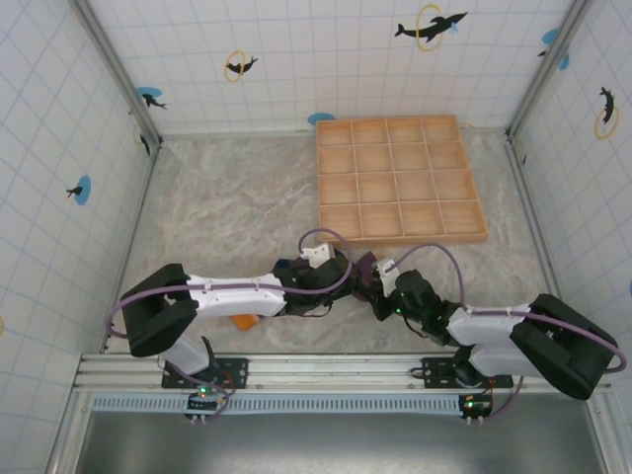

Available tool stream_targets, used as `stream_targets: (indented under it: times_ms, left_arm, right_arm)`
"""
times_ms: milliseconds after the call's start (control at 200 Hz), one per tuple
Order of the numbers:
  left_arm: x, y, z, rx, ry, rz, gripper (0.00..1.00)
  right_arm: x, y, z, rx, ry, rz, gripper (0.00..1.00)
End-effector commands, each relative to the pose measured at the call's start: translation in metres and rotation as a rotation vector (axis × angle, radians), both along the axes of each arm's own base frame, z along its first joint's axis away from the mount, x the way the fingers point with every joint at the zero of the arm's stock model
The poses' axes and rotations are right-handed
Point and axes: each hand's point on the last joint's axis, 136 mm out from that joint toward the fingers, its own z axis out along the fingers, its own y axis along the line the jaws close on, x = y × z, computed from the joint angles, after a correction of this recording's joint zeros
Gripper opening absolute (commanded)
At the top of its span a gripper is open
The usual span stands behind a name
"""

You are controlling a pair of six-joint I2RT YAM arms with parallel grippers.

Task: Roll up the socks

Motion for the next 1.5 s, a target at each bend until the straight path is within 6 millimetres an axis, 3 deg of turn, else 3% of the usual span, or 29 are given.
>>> stream_targets:
  times_ms: [0, 275, 525, 871, 1496]
  left_arm:
    - [0.006, 0.0, 0.024, 0.014, -0.087, -0.028, 0.91]
    - [0.01, 0.006, 0.031, 0.034, -0.112, -0.03, 0.93]
    - [0.003, -0.003, 0.009, 0.024, -0.025, -0.072, 0.87]
    - [-0.007, -0.017, -0.026, -0.087, 0.118, -0.146, 0.7]
    - [0.041, -0.024, -0.041, -0.135, 0.051, -0.114, 0.57]
  right_arm:
    - [-0.009, -0.005, -0.008, 0.096, 0.143, -0.021, 0.0]
    - [-0.006, -0.024, -0.028, 0.158, 0.36, -0.189, 0.0]
    - [-0.013, -0.048, -0.054, 0.17, 0.575, -0.359, 0.0]
    - [-0.009, -0.051, -0.065, 0.155, 0.784, -0.497, 0.0]
    - [-0.012, -0.049, -0.074, 0.224, 0.974, -0.565, 0.0]
